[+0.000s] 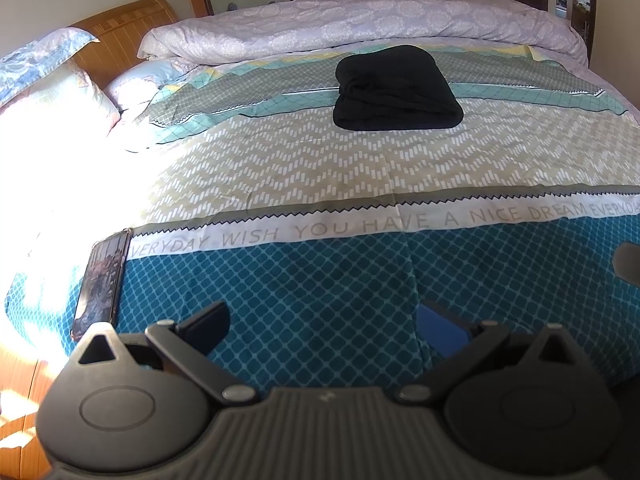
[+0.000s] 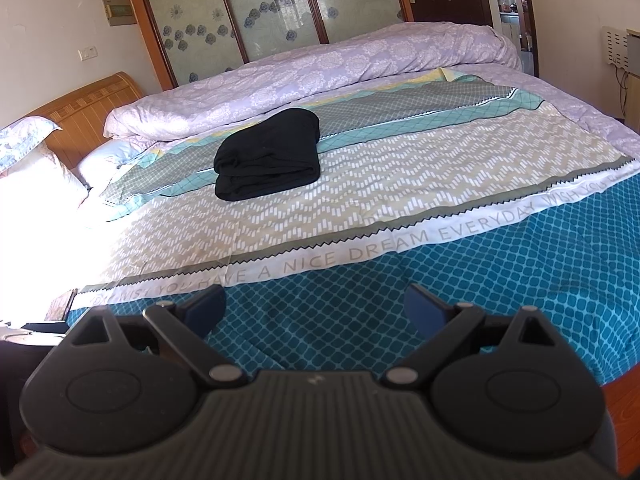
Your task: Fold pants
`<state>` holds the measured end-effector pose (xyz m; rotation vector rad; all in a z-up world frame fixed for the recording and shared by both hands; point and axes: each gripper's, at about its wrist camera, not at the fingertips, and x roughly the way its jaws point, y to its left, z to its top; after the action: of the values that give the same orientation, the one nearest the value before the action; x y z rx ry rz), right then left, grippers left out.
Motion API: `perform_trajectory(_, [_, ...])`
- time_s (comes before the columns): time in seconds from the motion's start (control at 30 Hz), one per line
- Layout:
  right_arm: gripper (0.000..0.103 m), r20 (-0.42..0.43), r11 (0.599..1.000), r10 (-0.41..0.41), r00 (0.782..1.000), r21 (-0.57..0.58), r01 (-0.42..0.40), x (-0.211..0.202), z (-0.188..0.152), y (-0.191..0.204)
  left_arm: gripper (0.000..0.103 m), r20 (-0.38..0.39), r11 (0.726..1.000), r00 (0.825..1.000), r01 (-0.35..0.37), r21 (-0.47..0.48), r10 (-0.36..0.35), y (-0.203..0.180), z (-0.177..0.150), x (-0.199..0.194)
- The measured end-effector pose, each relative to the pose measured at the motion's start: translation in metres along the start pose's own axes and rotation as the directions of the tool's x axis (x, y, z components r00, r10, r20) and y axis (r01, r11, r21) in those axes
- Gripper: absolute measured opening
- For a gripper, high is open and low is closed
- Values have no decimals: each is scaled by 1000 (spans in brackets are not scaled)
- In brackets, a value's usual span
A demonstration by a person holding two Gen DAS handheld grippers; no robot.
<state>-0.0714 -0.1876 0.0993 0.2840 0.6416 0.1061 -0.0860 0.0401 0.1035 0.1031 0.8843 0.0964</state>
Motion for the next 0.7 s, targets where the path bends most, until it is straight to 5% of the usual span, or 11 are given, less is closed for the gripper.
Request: perform_trajectory(0.7, [97, -4, 1000, 2, 1000, 3, -2, 1, 0, -1, 103, -17, 1000, 1000, 6, 0, -6, -1, 0, 2])
